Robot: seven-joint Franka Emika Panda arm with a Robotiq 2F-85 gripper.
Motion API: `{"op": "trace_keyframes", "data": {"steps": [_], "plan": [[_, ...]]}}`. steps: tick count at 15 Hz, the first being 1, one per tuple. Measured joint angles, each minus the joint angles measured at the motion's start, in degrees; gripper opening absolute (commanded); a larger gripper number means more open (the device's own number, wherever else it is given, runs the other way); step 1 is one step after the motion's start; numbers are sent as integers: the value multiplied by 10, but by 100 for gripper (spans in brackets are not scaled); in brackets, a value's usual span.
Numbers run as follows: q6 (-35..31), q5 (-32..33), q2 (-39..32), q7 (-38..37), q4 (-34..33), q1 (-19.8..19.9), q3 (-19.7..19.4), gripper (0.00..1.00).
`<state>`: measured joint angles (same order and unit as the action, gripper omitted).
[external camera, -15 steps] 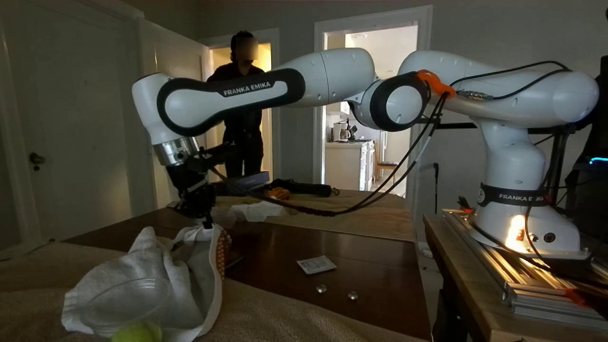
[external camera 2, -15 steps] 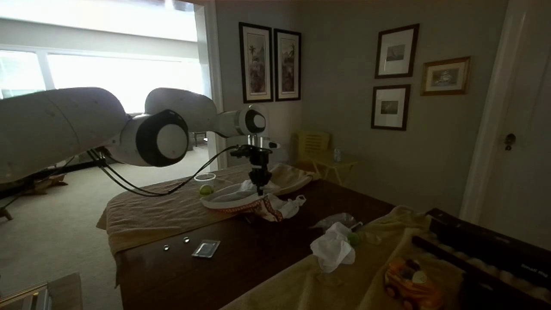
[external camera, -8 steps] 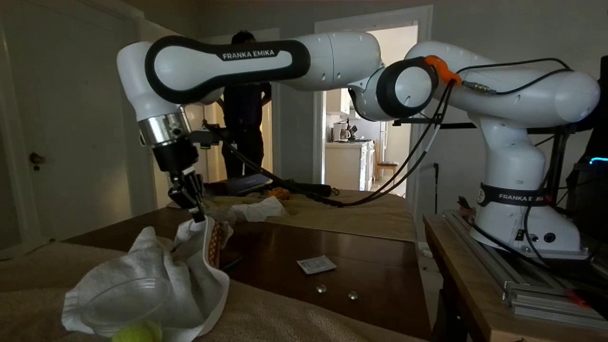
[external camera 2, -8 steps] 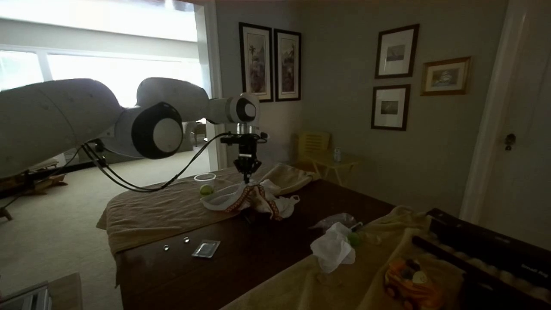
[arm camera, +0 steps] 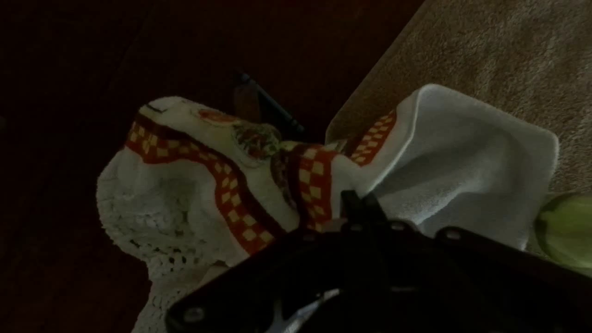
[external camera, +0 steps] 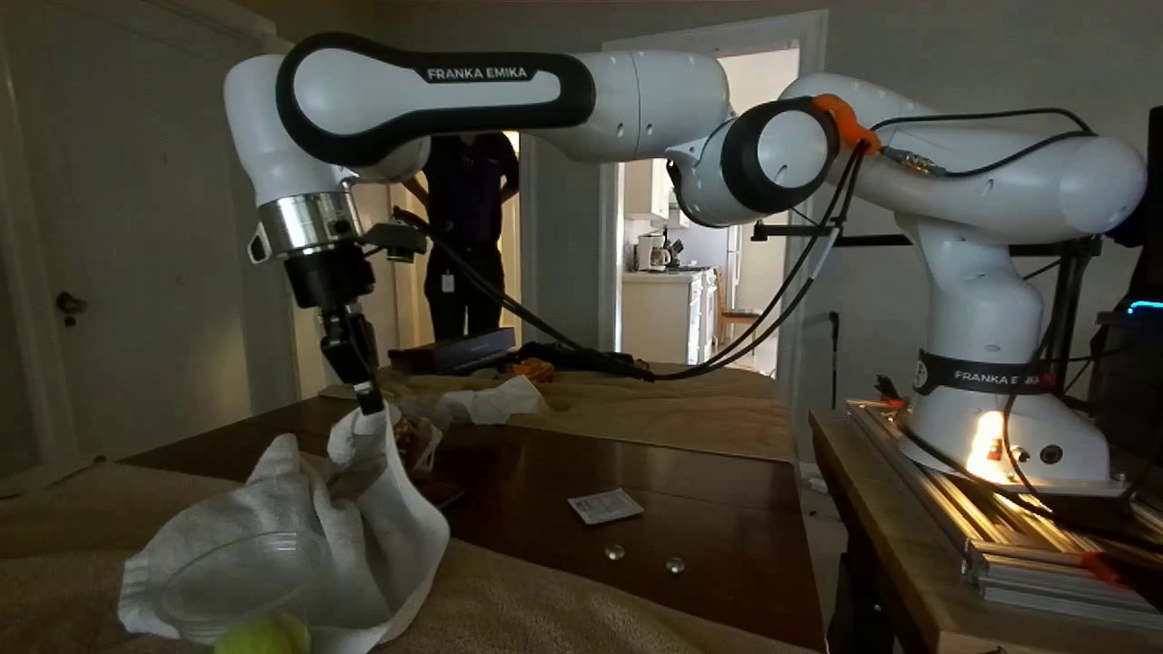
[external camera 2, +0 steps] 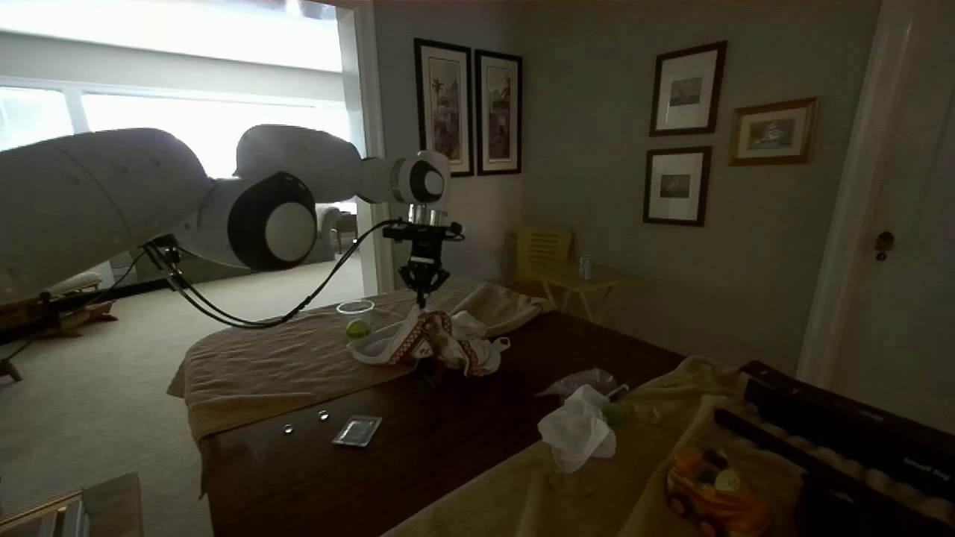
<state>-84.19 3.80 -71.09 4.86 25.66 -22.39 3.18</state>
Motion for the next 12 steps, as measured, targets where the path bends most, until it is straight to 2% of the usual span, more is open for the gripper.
{"op": "trace_keyframes", "data": {"steps": [4, 12], "plan": [[16, -5, 3, -66, 0, 4, 1, 1], [45, -44, 8, -310, 0, -2, 4, 1]]}}
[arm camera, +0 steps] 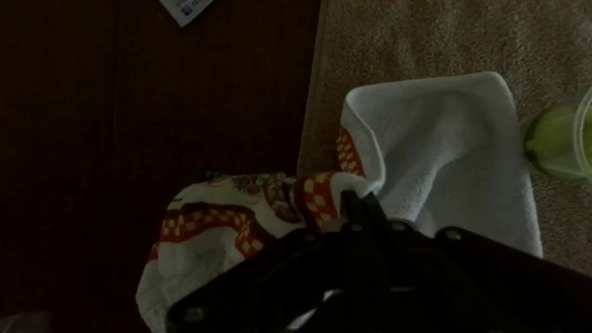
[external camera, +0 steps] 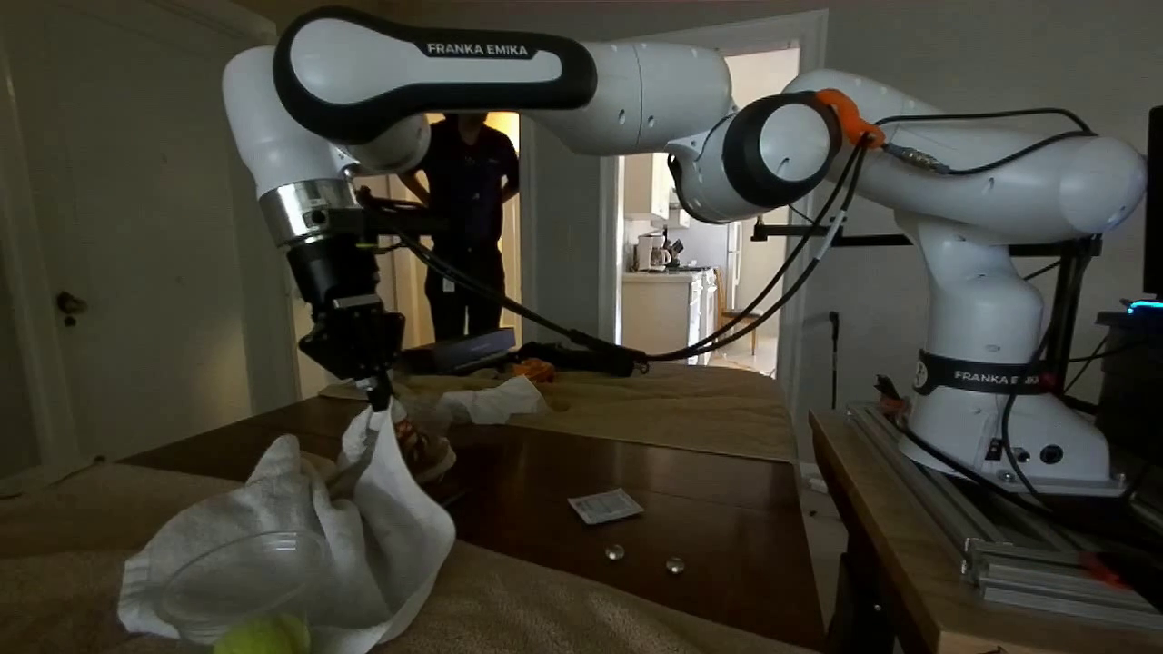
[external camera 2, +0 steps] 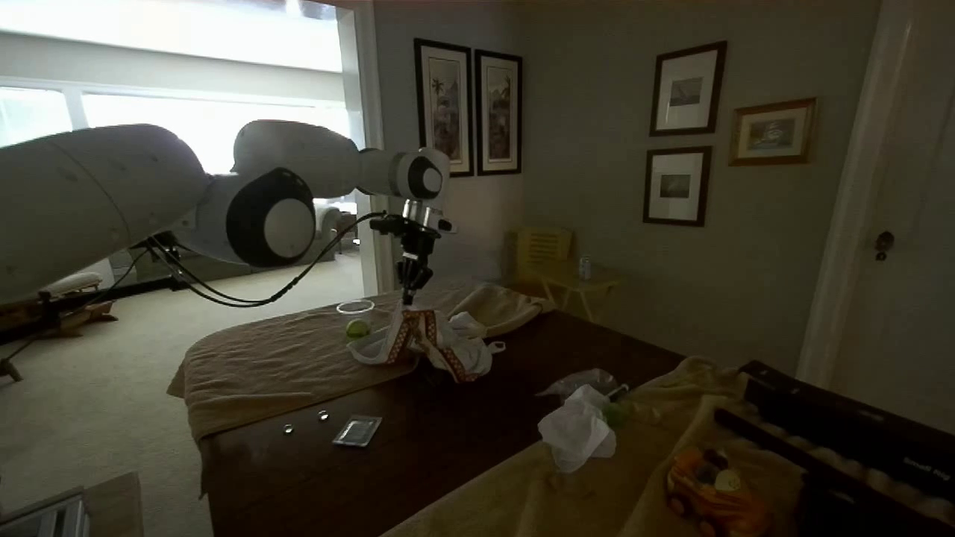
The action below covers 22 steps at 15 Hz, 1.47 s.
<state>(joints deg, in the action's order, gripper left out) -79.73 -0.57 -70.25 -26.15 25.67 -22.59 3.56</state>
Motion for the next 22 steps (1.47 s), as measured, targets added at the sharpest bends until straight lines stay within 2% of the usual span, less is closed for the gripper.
{"op": "trace_keyframes", "data": {"steps": [6, 17, 22], "plan": [[15, -19, 1, -190, 0, -5, 0, 2], [15, -19, 0, -197, 4, -5, -4, 1], [15, -19, -5, -276, 4, 21, -28, 1]]}}
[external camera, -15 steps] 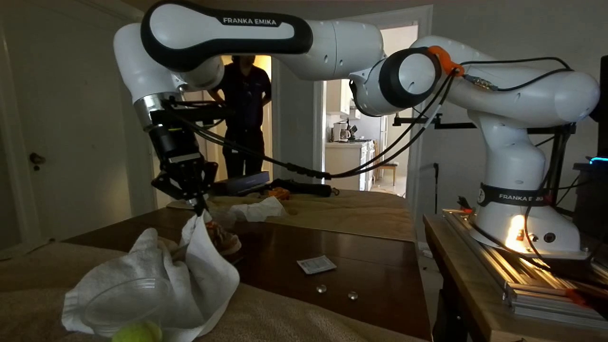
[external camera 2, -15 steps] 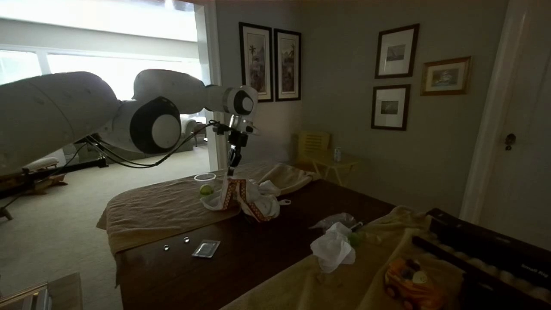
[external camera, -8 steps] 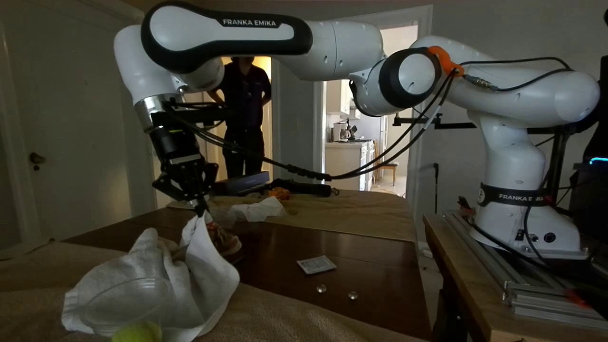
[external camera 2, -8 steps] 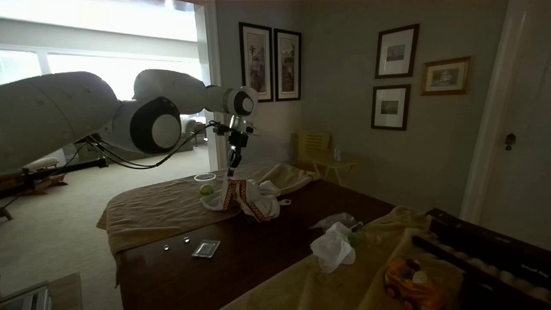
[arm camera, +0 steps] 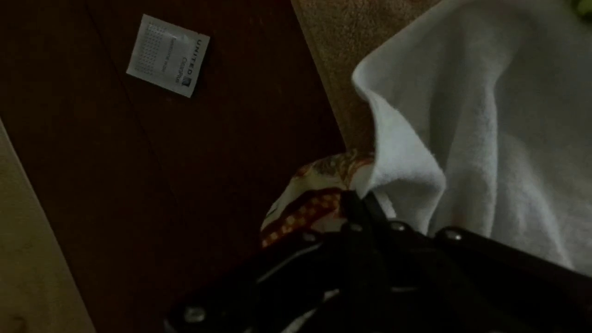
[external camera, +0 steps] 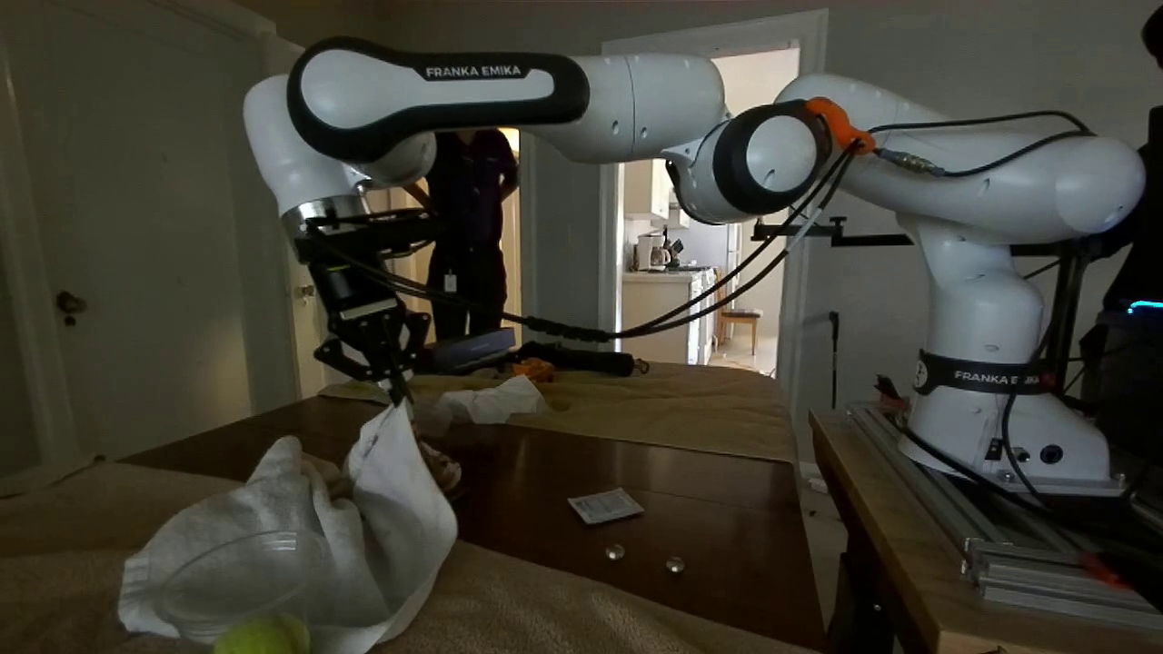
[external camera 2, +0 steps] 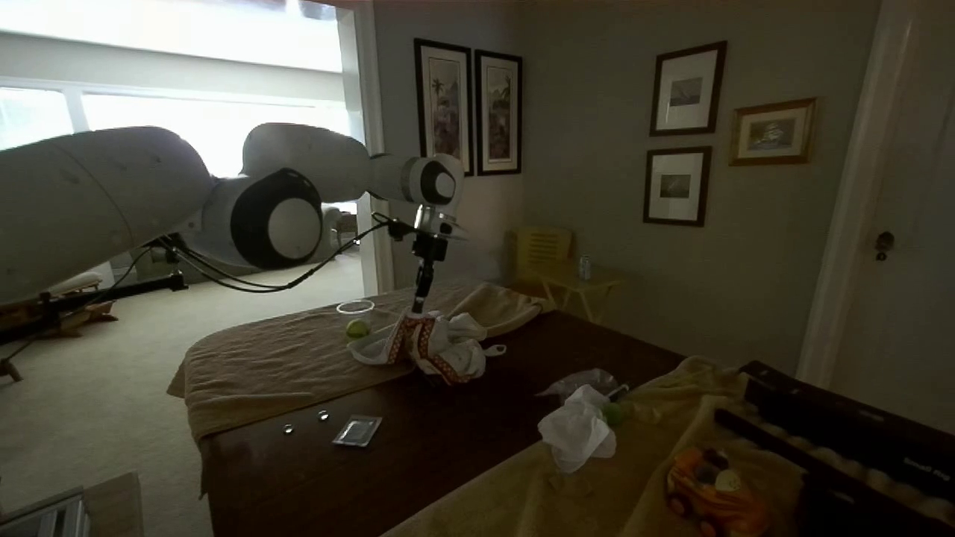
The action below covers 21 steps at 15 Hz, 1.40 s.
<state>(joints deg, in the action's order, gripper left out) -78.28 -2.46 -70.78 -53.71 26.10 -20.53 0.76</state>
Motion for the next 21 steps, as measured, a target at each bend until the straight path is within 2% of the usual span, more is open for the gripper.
{"op": "trace_keyframes", "data": {"steps": [4, 7, 16, 21], "plan": [[10, 0, -5, -81, 0, 41, -2, 1], [44, -5, -11, -144, 1, 62, -1, 1], [214, -95, -58, -164, 3, 76, 63, 1], [231, -168, -110, -243, 4, 100, 85, 1]]}}
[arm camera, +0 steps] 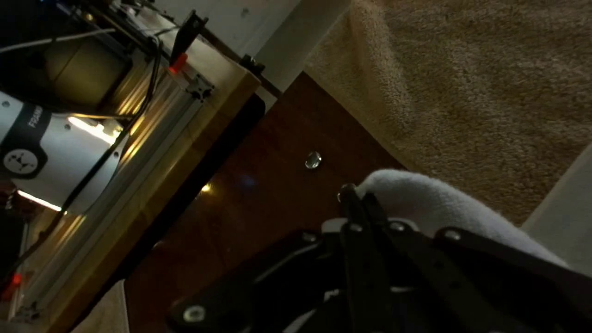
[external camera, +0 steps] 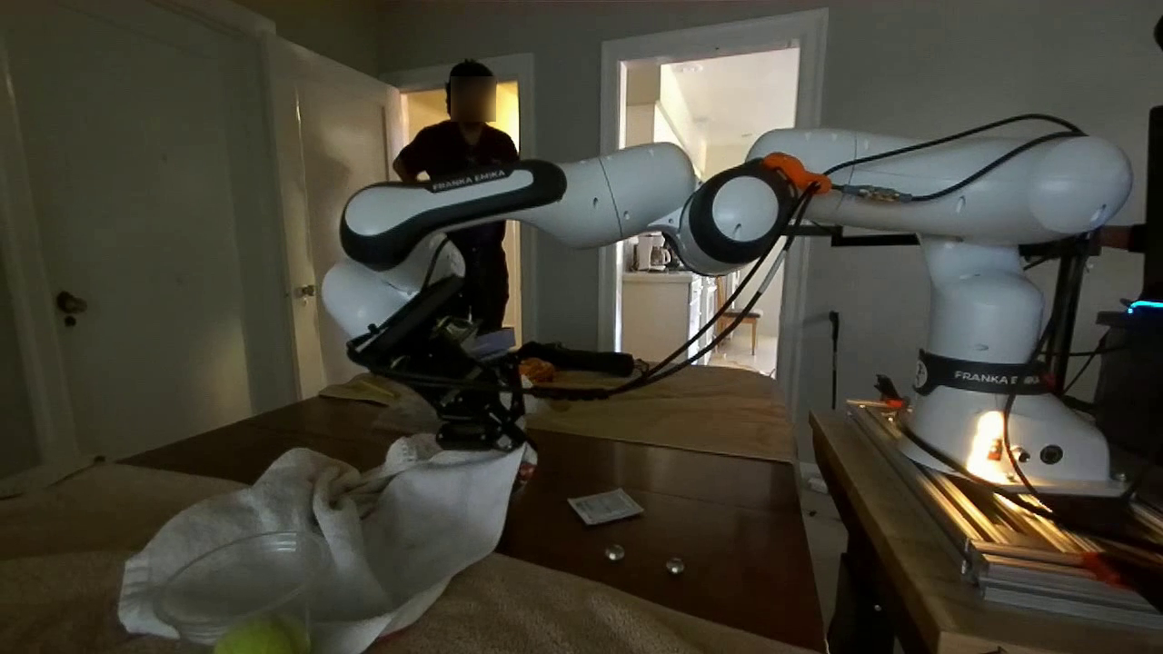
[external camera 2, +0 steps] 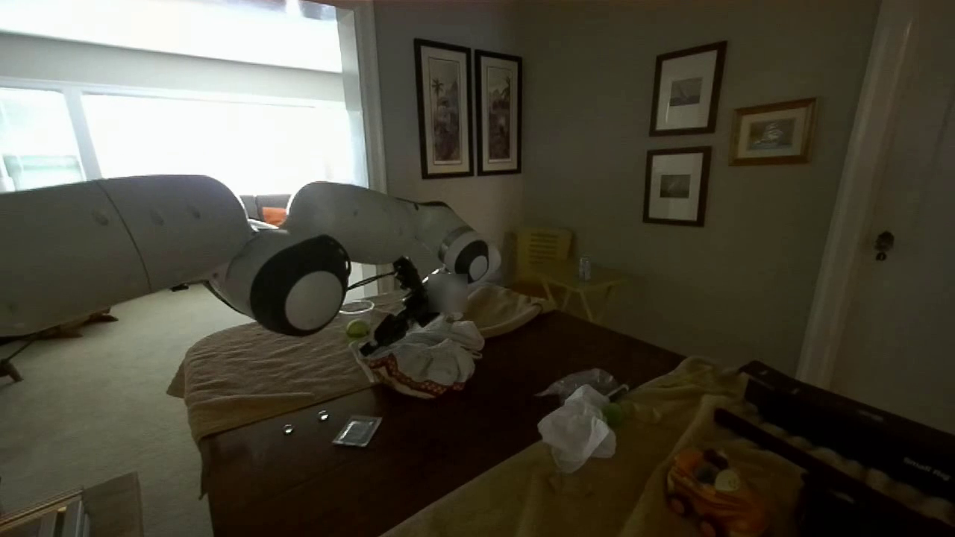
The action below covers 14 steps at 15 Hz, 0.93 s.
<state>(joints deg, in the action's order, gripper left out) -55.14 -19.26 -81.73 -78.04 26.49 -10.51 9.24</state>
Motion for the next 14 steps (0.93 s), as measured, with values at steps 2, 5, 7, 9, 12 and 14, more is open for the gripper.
{"op": "trace_keyframes", "data": {"steps": [2, 5, 7, 9, 12, 14], "plan": [[-6, -27, -20, -33, 0, 15, 9, 1], [-34, -52, -42, -51, 4, 39, 21, 1], [-57, -55, -44, -61, 18, 53, 21, 1], [-77, -55, -45, -79, 24, 64, 15, 1], [-107, -45, -44, -72, 19, 69, -6, 1], [-123, -25, -42, -41, 9, 67, -16, 1]]}}
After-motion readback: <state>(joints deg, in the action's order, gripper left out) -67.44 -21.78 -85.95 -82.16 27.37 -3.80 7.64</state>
